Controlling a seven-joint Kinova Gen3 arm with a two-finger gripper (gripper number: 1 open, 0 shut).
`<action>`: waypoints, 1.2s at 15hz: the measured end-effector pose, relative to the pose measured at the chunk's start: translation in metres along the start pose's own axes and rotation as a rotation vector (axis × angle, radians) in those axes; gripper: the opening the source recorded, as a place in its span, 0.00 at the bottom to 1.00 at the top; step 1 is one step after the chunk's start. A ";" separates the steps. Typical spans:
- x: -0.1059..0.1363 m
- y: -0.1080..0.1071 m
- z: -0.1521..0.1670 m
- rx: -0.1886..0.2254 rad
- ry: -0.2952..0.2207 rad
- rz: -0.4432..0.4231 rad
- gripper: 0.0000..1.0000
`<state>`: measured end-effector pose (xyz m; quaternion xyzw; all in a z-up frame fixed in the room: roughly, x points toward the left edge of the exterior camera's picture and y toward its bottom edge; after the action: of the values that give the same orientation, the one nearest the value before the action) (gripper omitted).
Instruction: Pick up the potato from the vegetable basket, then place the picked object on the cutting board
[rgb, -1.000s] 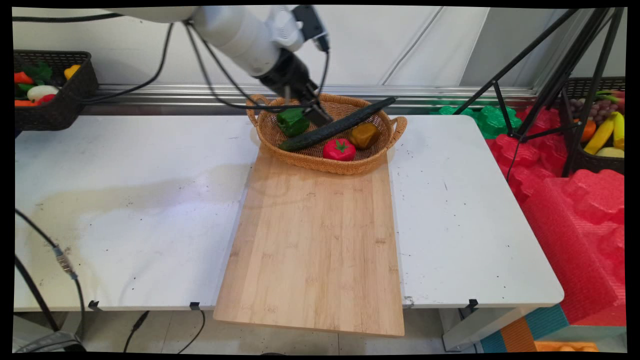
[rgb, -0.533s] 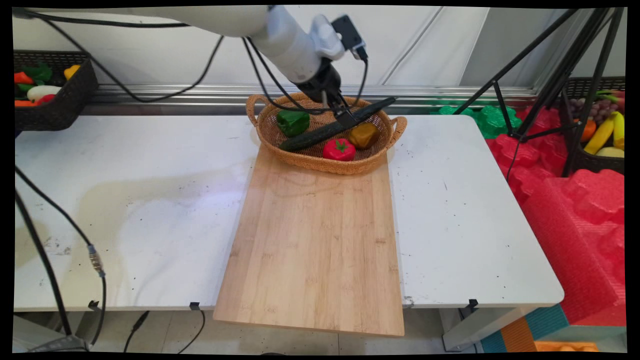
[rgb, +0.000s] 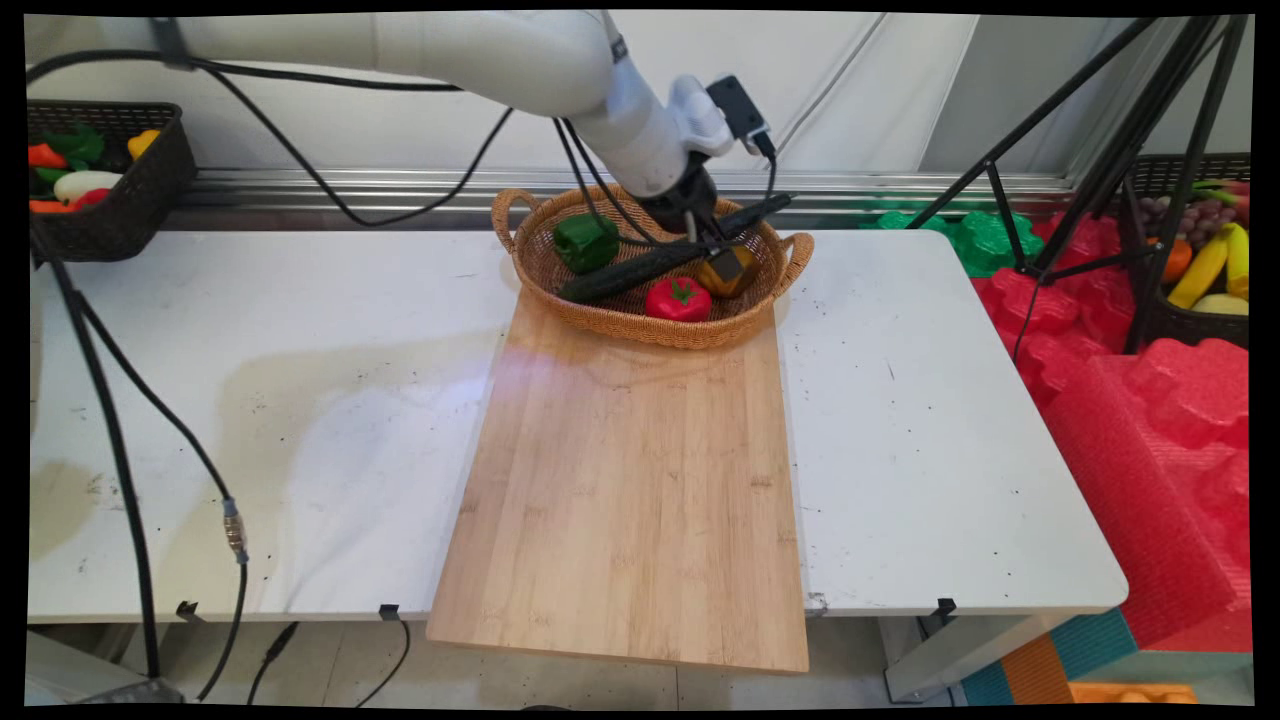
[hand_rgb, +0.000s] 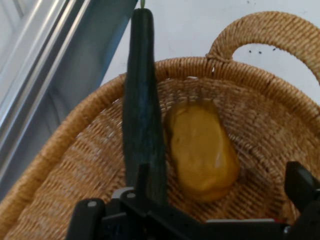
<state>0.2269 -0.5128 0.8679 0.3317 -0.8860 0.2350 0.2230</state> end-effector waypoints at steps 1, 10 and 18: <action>0.002 0.003 0.008 -0.003 -0.005 -0.012 1.00; 0.002 0.012 0.056 -0.002 -0.044 -0.095 1.00; -0.002 0.011 0.075 -0.010 -0.048 -0.136 0.00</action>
<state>0.2031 -0.5470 0.8042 0.3954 -0.8677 0.2070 0.2188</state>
